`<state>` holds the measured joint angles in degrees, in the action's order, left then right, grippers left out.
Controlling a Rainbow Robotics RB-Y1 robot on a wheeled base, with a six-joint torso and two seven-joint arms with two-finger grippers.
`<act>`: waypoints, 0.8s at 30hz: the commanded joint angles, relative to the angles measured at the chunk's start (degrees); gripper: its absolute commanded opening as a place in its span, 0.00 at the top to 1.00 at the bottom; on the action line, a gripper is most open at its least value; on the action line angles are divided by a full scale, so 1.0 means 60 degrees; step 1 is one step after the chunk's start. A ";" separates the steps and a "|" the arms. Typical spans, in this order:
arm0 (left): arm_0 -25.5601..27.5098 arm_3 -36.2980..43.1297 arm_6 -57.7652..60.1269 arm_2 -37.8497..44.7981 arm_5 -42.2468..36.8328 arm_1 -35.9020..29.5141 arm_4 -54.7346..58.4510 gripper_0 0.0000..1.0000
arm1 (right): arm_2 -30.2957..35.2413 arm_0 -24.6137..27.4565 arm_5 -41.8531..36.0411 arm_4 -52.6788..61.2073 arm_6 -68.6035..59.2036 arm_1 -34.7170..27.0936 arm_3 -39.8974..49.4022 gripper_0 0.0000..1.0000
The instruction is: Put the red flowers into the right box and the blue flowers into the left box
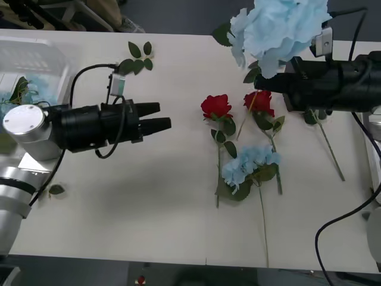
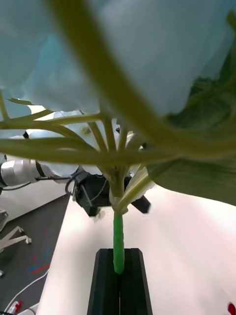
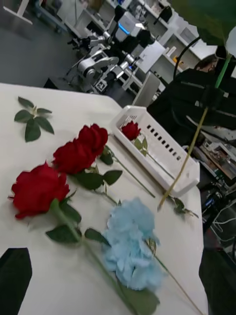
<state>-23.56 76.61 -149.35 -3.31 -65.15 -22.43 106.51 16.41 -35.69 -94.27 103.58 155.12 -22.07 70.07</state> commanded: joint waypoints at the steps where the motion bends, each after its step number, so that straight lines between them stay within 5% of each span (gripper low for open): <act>1: -0.0892 0.0284 -0.0788 -0.0782 0.0882 0.0369 0.0090 0.00 | 0.0019 -0.0380 0.0140 0.0080 -0.0020 0.0353 0.0129 1.00; 15: -0.1741 0.0284 -0.0758 -0.2920 0.3109 0.0940 0.0076 0.04 | -0.0406 -0.0570 0.0784 0.0373 -0.0020 0.0617 0.0129 1.00; 17: -0.1771 0.0284 -0.0744 -0.3155 0.3372 0.0955 0.0076 0.16 | -0.0421 -0.0585 0.0784 0.0373 -0.0020 0.0617 0.0129 1.00; 19: -0.1785 0.0284 -0.0729 -0.3331 0.3490 0.0970 0.0076 0.38 | -0.0436 -0.0599 0.0784 0.0373 -0.0020 0.0617 0.0129 1.00; 21: -0.1785 0.0284 -0.0685 -0.3404 0.3504 0.0970 0.0061 0.93 | -0.0421 -0.0614 0.0799 0.0373 -0.0020 0.0602 0.0129 1.00; 24: -0.1785 0.0284 -0.0671 -0.3477 0.3490 0.0970 0.0076 1.00 | -0.0421 -0.0614 0.0784 0.0373 -0.0020 0.0617 0.0129 1.00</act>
<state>-32.84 76.61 -149.57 -24.54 -44.43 -17.20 106.51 13.29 -36.75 -89.60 105.34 155.12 -18.49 70.07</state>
